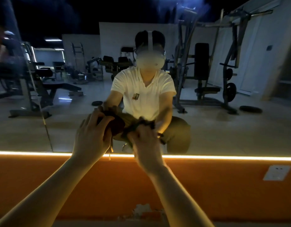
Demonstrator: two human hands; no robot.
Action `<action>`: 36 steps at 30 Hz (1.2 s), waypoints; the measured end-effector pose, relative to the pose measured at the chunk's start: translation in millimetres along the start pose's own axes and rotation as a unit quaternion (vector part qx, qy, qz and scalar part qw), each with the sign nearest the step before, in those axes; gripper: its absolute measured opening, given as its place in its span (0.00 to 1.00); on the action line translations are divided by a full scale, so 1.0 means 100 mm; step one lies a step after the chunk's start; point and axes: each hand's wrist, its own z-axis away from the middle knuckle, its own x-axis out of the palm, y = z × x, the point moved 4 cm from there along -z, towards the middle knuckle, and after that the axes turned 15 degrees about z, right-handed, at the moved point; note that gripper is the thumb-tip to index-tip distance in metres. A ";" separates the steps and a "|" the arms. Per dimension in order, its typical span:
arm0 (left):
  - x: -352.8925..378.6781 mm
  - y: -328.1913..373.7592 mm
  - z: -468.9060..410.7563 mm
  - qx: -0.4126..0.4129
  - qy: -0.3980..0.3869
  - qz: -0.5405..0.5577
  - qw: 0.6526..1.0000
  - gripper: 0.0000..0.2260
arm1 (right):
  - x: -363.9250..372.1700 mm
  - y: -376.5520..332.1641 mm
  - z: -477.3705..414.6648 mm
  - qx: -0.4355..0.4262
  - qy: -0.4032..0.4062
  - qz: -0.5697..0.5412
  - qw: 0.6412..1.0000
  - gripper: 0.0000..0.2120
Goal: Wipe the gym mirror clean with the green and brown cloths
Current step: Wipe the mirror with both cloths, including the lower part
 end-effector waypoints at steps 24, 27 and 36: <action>-0.36 -0.20 -0.10 -0.073 0.062 0.012 0.995 0.15 | -0.41 0.25 -0.74 0.196 0.104 0.018 0.975 0.16; -0.36 -0.23 -0.11 -0.077 0.056 0.023 0.995 0.16 | -0.43 0.44 -0.84 0.258 0.138 -0.018 0.956 0.16; -0.45 -0.29 -0.01 -0.111 0.051 0.042 0.992 0.14 | 0.32 -0.49 0.01 -0.058 0.004 0.024 0.998 0.13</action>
